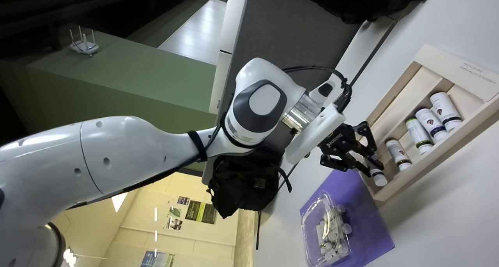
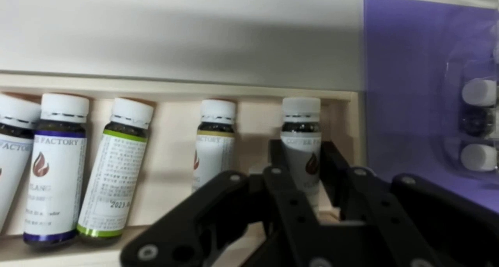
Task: Put two bottles in the tray
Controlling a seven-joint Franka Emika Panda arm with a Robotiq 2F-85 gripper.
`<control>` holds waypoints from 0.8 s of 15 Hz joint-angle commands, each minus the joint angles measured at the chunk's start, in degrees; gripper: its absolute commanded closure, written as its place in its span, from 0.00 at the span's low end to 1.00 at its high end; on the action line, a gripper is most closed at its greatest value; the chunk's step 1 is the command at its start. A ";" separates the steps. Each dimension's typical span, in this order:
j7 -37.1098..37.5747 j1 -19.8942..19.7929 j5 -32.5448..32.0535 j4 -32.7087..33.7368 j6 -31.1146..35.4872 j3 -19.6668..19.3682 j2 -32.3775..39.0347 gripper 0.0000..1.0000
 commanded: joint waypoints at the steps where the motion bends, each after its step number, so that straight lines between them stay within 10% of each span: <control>1: 0.95 -0.91 0.01 0.06 1.60 0.78 0.05 0.89; 12: 1.03 -1.45 -1.10 -1.36 3.65 -0.42 -0.99 0.89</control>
